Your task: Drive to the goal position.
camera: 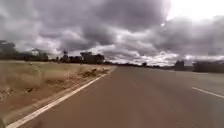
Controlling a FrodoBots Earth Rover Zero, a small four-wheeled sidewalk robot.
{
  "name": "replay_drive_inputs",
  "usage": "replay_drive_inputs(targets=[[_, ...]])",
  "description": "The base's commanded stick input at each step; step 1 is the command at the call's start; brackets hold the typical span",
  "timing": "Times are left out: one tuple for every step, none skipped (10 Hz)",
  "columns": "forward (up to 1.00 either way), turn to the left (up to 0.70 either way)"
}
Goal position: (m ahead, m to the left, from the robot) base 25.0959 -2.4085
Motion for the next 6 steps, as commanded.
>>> replay_drive_inputs(targets=[[0.85,0.04],[0.85,0.04],[0.85,0.04],[0.85,0.04],[0.85,0.04],[0.85,0.04]])
